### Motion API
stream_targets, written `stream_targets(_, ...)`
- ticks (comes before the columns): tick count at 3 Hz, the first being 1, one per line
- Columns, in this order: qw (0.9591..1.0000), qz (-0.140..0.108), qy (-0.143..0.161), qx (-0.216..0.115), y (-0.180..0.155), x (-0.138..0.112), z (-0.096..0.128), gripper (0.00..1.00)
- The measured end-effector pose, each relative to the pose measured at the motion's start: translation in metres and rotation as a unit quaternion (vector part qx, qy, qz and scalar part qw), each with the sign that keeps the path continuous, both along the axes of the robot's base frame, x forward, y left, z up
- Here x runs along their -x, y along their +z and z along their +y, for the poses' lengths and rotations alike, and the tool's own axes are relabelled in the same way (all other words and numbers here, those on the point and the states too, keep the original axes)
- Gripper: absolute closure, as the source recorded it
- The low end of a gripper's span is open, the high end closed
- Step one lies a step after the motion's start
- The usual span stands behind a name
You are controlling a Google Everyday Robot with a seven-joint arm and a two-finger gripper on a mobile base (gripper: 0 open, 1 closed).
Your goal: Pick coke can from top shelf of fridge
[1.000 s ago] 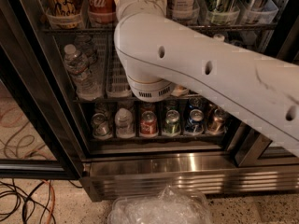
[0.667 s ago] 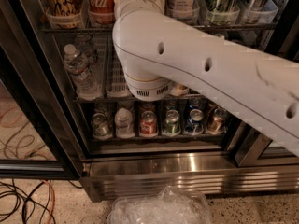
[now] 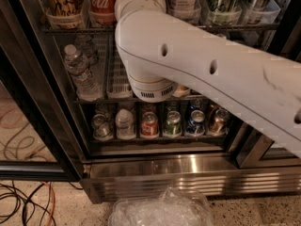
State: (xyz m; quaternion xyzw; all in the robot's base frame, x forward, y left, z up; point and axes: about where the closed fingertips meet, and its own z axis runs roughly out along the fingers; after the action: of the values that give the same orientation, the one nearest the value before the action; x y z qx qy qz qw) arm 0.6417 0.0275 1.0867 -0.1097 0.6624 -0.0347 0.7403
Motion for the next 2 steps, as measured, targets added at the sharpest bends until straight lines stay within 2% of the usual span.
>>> stream_targets(1, 0.9993, -0.018, 0.030, -0.017, 0.020, 0.018, 0.003, 1.00)
stream_targets(2, 0.9969, -0.020, 0.068, -0.036, 0.031, 0.038, 0.005, 1.00)
